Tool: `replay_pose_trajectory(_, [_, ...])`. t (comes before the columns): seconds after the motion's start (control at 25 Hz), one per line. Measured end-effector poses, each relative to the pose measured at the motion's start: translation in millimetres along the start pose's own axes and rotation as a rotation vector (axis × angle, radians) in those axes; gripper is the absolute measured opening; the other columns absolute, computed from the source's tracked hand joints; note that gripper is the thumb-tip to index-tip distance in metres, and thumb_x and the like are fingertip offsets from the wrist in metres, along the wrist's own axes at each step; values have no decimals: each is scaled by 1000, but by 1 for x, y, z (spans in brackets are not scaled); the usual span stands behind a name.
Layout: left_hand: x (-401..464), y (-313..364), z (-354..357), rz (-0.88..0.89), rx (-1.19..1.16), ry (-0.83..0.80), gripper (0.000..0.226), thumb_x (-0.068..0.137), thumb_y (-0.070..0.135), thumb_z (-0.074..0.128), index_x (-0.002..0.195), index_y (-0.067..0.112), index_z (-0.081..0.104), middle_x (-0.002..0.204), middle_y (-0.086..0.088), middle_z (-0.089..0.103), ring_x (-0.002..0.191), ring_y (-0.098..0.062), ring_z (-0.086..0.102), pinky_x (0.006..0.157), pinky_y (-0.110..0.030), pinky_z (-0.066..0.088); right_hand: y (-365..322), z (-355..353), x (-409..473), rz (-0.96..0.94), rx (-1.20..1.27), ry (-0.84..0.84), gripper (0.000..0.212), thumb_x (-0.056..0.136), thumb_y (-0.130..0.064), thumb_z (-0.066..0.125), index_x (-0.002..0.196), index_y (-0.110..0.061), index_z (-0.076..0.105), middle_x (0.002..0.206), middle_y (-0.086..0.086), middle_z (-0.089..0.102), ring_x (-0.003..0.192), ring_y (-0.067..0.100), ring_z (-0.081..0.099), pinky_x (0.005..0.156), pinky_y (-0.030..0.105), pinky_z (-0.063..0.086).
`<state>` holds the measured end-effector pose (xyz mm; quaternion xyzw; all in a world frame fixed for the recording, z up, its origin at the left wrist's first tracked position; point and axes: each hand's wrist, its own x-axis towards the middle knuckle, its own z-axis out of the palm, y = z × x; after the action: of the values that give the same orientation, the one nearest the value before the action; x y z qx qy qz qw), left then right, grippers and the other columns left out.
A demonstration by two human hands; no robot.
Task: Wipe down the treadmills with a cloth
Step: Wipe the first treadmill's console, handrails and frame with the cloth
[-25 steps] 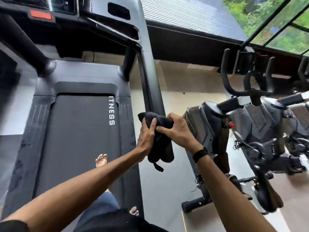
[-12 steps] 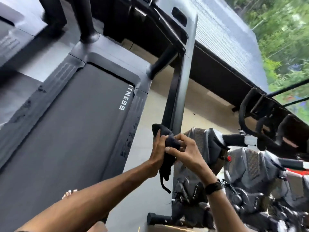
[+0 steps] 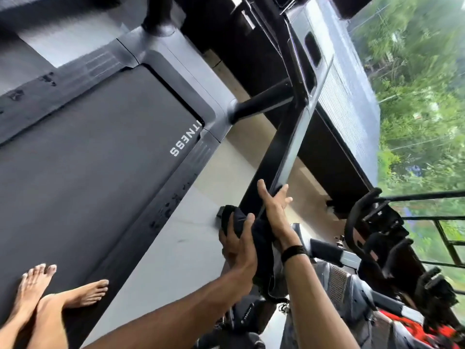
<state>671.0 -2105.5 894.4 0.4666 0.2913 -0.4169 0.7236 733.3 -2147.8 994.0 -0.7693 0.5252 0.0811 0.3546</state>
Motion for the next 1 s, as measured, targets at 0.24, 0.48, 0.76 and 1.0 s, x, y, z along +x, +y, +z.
replay_pose_trajectory(0.24, [43, 9, -12, -105, -135, -294, 78, 55, 66, 79, 125, 36, 62, 129, -1, 65, 122, -27, 60, 107, -55, 43, 4, 15, 30, -184, -7, 270, 81, 100, -46, 52, 159, -26, 1, 168, 6, -3, 154, 17, 0, 123, 34, 4])
replay_pose_trajectory(0.48, [50, 25, -31, -2, -75, -433, 58, 76, 52, 73, 128, 27, 65, 130, -5, 66, 124, -26, 59, 111, -50, 40, 13, 17, 35, -249, 58, 289, 72, 103, -42, 47, 159, -28, 5, 168, -1, 3, 154, 11, -1, 126, 38, 3])
replay_pose_trajectory(0.76, [8, 42, -31, 674, 242, -546, 49, 96, 29, 47, 145, 27, 48, 157, 5, 36, 149, -19, 24, 120, -54, 22, 22, 17, 43, -326, 143, 321, 57, 108, -40, 30, 159, -21, 11, 167, -5, 8, 154, 9, 1, 126, 40, 3])
replay_pose_trajectory(1.0, [60, 71, -4, 796, 440, -712, 58, 93, 35, 50, 149, 25, 41, 161, 4, 27, 149, -13, 23, 122, -43, 21, 32, 19, 57, -331, 324, 330, 86, 89, -74, 19, 158, -23, 20, 165, -11, 17, 152, 4, 9, 126, 40, 8])
